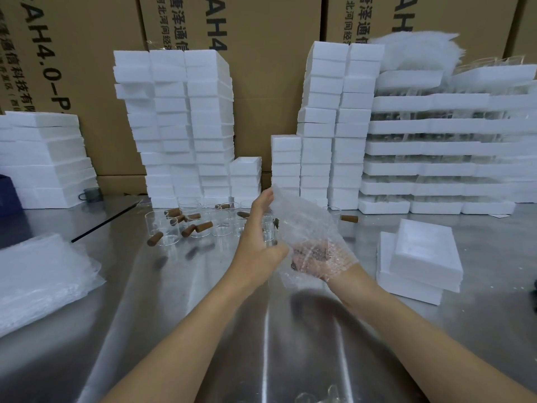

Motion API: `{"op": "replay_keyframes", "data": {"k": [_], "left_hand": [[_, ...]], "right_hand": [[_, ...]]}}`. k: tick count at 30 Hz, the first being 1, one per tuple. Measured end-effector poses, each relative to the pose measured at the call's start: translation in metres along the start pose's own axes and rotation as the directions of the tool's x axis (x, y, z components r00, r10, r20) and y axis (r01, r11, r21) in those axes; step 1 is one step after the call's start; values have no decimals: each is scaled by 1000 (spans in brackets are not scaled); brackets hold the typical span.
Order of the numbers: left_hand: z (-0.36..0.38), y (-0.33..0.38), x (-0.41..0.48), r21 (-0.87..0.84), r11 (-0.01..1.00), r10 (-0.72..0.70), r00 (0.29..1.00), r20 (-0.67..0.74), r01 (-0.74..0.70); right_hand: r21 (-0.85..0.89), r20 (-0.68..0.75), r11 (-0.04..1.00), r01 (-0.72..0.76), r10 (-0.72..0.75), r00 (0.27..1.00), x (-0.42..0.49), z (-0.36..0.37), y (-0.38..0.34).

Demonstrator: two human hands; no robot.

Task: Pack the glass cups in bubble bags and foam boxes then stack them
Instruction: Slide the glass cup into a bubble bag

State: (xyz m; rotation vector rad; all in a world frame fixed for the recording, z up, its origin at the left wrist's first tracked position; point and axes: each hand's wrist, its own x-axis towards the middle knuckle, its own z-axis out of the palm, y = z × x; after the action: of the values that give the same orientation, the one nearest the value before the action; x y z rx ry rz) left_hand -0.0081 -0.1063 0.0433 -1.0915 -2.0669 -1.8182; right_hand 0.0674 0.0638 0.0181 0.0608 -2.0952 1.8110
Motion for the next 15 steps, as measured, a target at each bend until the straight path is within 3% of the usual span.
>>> {"op": "replay_keyframes", "data": {"k": [4,8,12,15], "left_hand": [[-1,-4,2,142,988,62,998,-15,-60],[-9,-6,6,180,982,65,998,-5,-63],[-16,-4,8,68,998,-7,999,47,3],[-16,-1,7,41,995,-91,985,146,86]], "right_hand": [[-274,-65,961,39,-59,996,5,-2,4],[-375,-121,927,25,-76,990,8,-8,6],[-311,-117,950,29,-68,991,6,-11,-6],[-135,-155,991,18,-39,987,10,-10,-15]]}}
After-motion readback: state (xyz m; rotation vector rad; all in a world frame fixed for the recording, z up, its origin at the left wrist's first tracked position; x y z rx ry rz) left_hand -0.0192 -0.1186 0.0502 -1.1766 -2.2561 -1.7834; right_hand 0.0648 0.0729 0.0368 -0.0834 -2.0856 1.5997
